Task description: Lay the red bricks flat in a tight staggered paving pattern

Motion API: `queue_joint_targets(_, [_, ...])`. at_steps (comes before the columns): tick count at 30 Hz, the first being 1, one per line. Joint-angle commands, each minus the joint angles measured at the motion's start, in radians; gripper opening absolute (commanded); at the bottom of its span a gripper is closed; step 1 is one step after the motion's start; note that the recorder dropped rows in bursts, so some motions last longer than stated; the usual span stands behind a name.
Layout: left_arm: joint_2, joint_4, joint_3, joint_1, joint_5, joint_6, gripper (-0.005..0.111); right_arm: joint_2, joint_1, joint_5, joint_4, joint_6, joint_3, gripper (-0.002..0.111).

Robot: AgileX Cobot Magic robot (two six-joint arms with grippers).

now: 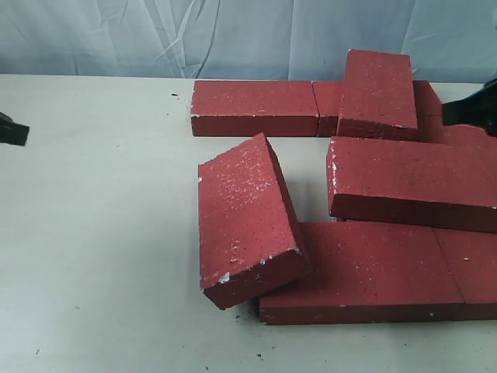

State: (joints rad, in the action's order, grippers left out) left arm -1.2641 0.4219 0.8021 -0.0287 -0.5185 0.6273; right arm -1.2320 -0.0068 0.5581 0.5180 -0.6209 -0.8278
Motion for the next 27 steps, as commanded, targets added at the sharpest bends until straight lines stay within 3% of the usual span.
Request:
queue_joint_targets(1, [-0.099, 0.299, 0.038, 0.001, -0.199, 0.380, 0.000, -0.089, -0.003, 0.075, 0.235, -0.275, -0.035, -0.001])
queue_joint_targets(10, [-0.298, 0.348, 0.053, 0.006, -0.285, 0.421, 0.000, -0.282, 0.182, 0.060, 0.235, -0.320, -0.148, -0.001])
queue_joint_targets(13, [-0.345, 0.345, 0.057, 0.036, -0.290, 0.428, 0.000, -0.351, 0.239, 0.045, 0.199, -0.317, -0.184, -0.001])
queue_joint_targets(16, [-0.398, 0.342, 0.086, 0.093, -0.293, 0.428, 0.000, -0.418, 0.278, 0.045, 0.164, -0.286, -0.216, -0.001])
queue_joint_targets(19, [-0.499, 0.293, 0.136, 0.198, -0.342, 0.401, 0.000, -0.505, 0.321, 0.068, 0.047, -0.169, -0.274, -0.001])
queue_joint_targets(27, [-0.700, 0.285, 0.274, 0.380, -0.402, 0.392, 0.000, -0.604, 0.408, 0.068, 0.034, -0.156, -0.344, -0.001])
